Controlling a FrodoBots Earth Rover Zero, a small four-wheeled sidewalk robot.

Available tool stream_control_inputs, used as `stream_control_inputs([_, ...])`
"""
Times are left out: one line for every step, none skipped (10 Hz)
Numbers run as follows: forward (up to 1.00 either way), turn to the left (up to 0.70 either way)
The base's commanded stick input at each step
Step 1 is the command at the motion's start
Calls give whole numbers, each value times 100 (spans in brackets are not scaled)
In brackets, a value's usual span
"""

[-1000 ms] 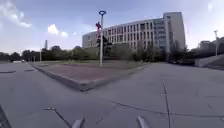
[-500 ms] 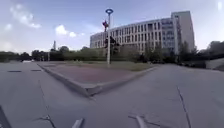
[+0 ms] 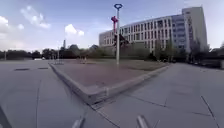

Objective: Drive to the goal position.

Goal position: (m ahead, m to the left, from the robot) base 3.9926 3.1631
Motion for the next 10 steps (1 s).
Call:
stream_control_inputs([0, 45])
stream_control_inputs([0, 45])
stream_control_inputs([0, 45])
stream_control_inputs([0, 45])
stream_control_inputs([0, 45])
stream_control_inputs([0, 45])
stream_control_inputs([-25, 0])
stream_control_inputs([-100, 0])
stream_control_inputs([-100, 0])
stream_control_inputs([-100, 0])
